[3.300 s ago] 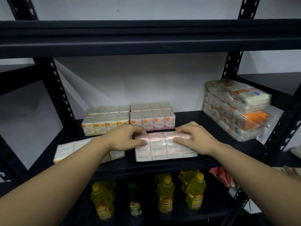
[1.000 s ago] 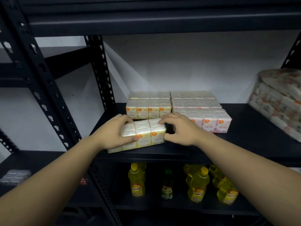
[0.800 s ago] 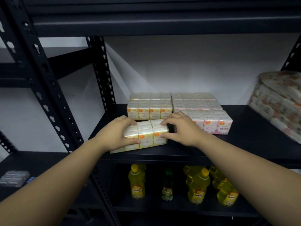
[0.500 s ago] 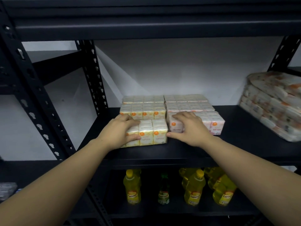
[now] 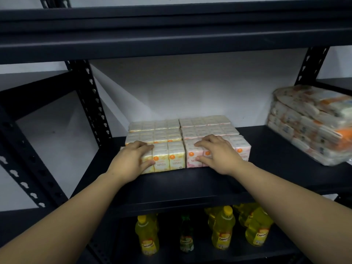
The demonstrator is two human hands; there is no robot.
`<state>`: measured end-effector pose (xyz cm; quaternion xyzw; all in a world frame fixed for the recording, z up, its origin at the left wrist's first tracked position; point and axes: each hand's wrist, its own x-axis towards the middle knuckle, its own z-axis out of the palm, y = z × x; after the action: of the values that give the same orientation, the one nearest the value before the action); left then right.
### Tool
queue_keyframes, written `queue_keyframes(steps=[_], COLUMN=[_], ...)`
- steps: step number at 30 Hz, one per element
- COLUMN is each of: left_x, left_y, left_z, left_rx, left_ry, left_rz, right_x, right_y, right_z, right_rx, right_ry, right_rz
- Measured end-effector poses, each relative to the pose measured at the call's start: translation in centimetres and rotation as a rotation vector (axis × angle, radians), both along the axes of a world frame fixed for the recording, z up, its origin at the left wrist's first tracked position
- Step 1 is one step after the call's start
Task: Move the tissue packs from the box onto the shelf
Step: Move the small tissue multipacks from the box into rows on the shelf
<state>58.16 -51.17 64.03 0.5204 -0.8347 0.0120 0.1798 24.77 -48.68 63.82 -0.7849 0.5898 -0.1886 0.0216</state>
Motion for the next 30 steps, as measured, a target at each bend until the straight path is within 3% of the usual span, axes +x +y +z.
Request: queue_keyframes(steps=[8, 15, 30], left_x=[-1.2, -2.4, -2.6], left_y=[-0.8, -2.7, -4.4], left_z=[0.3, 0.2, -0.6], left_rx=[-0.044, 0.066, -0.004], left_ry=[-0.087, -0.269, -0.274], left_rz=[-0.012, 0.048, 0.066], right_x=[-0.6, -0.1, -0.2], right_y=[-1.4, -4.0, -5.6], right_z=[0.8, -0.5, -1.2], right_rx=[0.025, 0.030, -0.068], right_ry=[0.109, 0.259, 0.312], right_rz=[0.058, -0.010, -0.005])
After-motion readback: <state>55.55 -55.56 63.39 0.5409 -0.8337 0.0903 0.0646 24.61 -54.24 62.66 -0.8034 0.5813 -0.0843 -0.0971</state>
